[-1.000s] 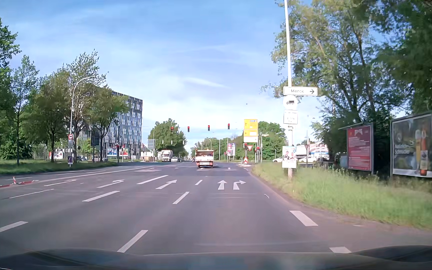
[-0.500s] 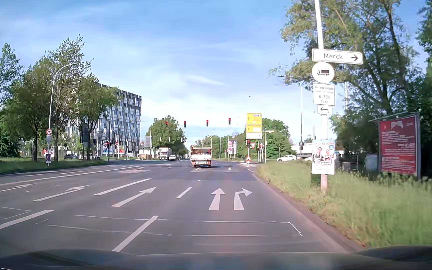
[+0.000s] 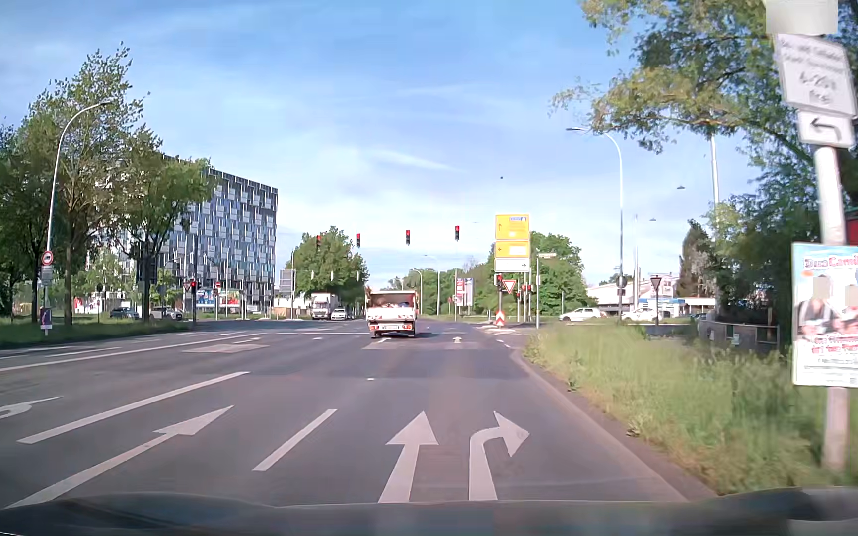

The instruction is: Follow the waypoints while adhering to traffic rules and regulations

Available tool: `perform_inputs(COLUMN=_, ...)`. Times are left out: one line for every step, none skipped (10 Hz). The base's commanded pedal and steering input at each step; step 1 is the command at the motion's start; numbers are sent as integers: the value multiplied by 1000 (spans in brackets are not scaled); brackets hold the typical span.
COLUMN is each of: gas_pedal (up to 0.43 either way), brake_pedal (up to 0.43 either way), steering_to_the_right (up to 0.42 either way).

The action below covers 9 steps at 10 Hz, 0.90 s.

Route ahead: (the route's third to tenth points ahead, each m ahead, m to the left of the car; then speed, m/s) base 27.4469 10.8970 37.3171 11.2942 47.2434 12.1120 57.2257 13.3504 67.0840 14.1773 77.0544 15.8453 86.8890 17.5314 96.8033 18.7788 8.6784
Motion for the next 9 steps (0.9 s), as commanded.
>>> perform_inputs(gas_pedal=0, brake_pedal=220, steering_to_the_right=-8)
perform_inputs(gas_pedal=0, brake_pedal=226, steering_to_the_right=-9)
perform_inputs(gas_pedal=0, brake_pedal=226, steering_to_the_right=-9)
perform_inputs(gas_pedal=0, brake_pedal=226, steering_to_the_right=-9)
perform_inputs(gas_pedal=0, brake_pedal=226, steering_to_the_right=-10)
perform_inputs(gas_pedal=0, brake_pedal=226, steering_to_the_right=-9)
perform_inputs(gas_pedal=0, brake_pedal=226, steering_to_the_right=-9)
perform_inputs(gas_pedal=0, brake_pedal=226, steering_to_the_right=-9)
perform_inputs(gas_pedal=0, brake_pedal=226, steering_to_the_right=-10)
